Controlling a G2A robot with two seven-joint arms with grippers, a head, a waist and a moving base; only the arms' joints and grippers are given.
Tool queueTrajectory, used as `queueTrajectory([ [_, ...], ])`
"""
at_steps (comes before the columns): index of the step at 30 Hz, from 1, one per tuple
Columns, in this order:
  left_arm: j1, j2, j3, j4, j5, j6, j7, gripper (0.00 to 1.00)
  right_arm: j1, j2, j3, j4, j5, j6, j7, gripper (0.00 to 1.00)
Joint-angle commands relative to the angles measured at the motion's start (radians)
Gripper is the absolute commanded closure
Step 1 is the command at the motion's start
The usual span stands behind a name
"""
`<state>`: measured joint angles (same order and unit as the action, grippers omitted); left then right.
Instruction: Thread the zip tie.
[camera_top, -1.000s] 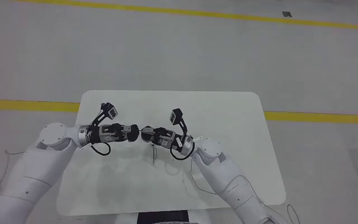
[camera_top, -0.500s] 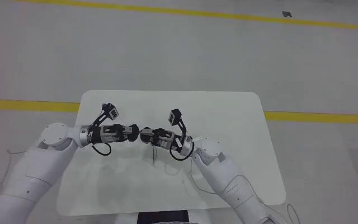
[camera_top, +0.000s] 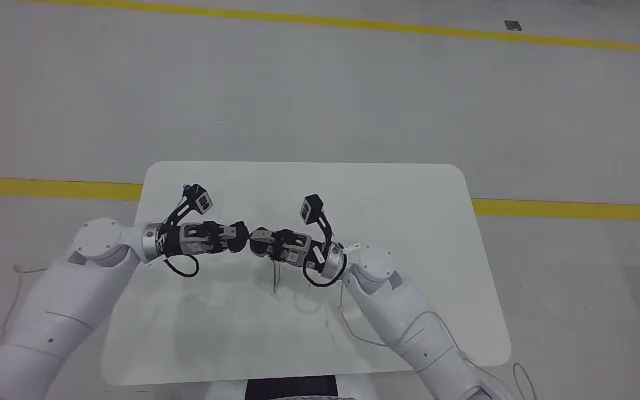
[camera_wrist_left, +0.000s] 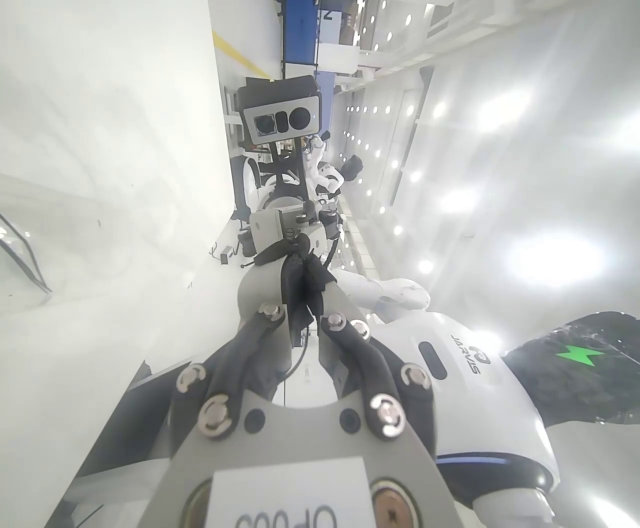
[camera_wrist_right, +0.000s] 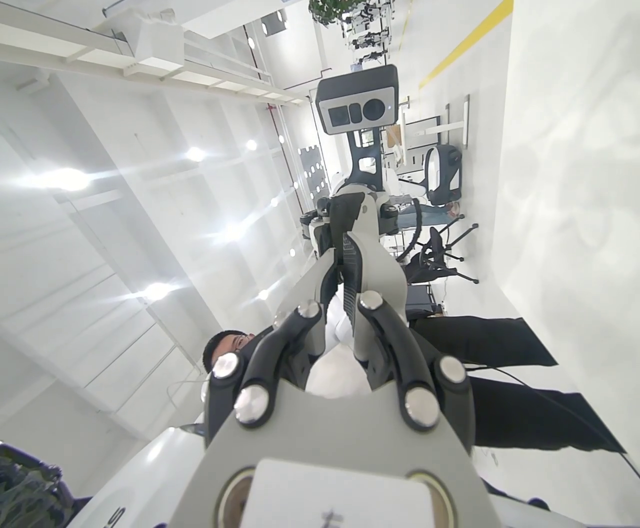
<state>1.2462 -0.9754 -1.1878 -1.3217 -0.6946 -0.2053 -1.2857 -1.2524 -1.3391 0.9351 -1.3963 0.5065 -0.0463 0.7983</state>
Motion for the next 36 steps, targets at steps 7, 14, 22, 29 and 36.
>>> queueTrajectory([
  [7, -0.002, 0.005, -0.008, 0.004, -0.007, -0.008, -0.012, 1.00, 0.002, 0.002, 0.014, 0.005, 0.003, -0.006, -0.018, 0.00],
  [14, 0.001, 0.011, -0.017, 0.003, 0.000, -0.013, -0.022, 1.00, -0.004, 0.011, 0.048, 0.000, -0.002, -0.009, -0.031, 0.00],
  [22, 0.008, 0.019, -0.034, 0.001, 0.006, -0.024, -0.035, 1.00, -0.018, 0.012, 0.060, -0.007, -0.003, -0.019, -0.085, 0.00],
  [29, 0.008, 0.019, -0.034, 0.001, 0.006, -0.024, -0.035, 1.00, -0.018, 0.012, 0.060, -0.007, -0.003, -0.019, -0.085, 0.00],
  [36, 0.013, 0.019, -0.061, -0.015, -0.040, -0.103, -0.015, 1.00, -0.018, 0.012, 0.060, -0.007, -0.003, -0.019, -0.085, 0.00],
])
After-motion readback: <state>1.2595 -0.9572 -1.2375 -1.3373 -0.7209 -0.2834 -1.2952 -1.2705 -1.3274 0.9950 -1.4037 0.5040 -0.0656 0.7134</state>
